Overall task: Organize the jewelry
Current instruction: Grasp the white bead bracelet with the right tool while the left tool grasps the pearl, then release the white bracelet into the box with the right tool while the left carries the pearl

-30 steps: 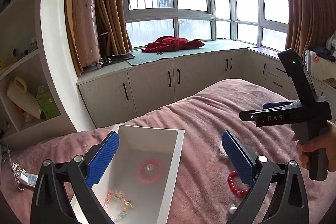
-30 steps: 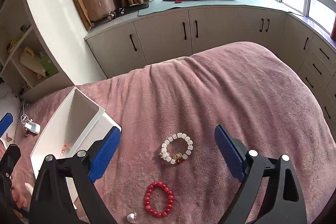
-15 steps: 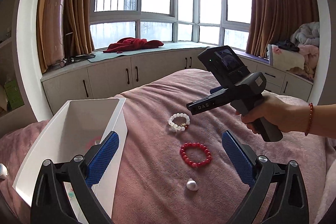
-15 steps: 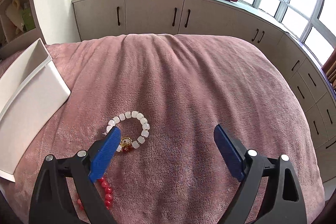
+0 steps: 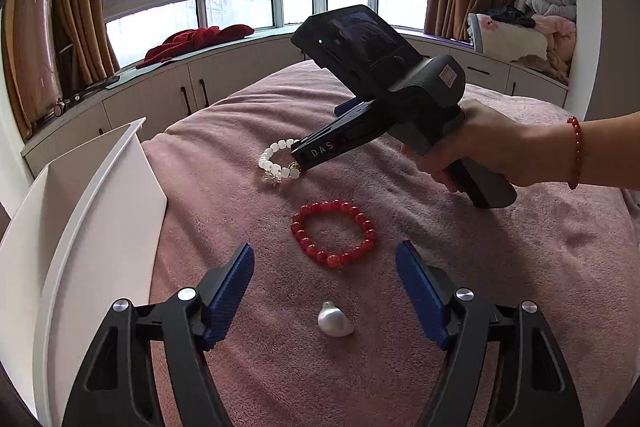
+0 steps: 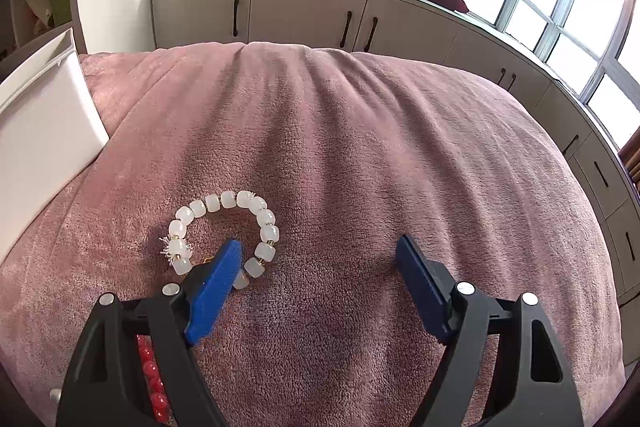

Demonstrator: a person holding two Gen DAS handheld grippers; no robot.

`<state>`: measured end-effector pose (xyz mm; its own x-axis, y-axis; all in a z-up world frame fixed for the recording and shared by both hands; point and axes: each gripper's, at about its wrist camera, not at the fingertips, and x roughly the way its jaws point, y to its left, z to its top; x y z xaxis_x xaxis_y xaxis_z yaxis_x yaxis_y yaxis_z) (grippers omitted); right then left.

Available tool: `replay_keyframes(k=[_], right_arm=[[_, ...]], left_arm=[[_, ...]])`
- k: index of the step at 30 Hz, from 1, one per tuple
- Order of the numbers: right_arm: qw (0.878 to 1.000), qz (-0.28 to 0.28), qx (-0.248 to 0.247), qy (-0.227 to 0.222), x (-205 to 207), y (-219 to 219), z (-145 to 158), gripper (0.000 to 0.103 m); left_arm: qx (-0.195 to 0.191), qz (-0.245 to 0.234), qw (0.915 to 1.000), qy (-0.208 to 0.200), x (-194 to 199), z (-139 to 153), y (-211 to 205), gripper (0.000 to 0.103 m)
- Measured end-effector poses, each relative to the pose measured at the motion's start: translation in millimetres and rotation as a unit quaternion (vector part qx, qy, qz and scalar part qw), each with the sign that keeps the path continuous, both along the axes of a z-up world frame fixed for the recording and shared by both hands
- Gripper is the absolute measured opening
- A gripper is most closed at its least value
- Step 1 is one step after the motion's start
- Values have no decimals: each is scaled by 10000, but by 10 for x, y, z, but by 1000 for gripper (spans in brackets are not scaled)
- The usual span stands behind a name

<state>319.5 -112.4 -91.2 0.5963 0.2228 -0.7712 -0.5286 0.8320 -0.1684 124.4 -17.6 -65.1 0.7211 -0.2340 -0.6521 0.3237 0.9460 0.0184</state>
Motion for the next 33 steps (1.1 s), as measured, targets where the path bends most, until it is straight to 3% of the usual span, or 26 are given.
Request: replay_keyframes(k=[7,11,13,15,20,26,33], right_arm=[[9998,65,-108,133,47,125,-157,67],[9998,18,-16,209,23,107,-157,55],[9998,45,-62,202,-17,110,-148,47],[9997,71,-82,225,-57,117,-138,32],[9994,-7,-17,334,-110,71,-73,16],[9981,-161,308,517,-168,-34,111,11],[9979,-76,304,560,-395,-74,298,11]], left_arm=[[188,-161,9970,734,64,-388,-32,38],[147,-211,9964,803,93,-410,-3,29],[47,-193,9963,840,100,-425,38,28],[-79,-158,9960,877,95,-440,82,28],[-334,-106,9948,961,72,-425,185,28],[-425,-152,9947,920,-46,-346,245,28],[-542,-109,9960,705,-172,-166,381,27]])
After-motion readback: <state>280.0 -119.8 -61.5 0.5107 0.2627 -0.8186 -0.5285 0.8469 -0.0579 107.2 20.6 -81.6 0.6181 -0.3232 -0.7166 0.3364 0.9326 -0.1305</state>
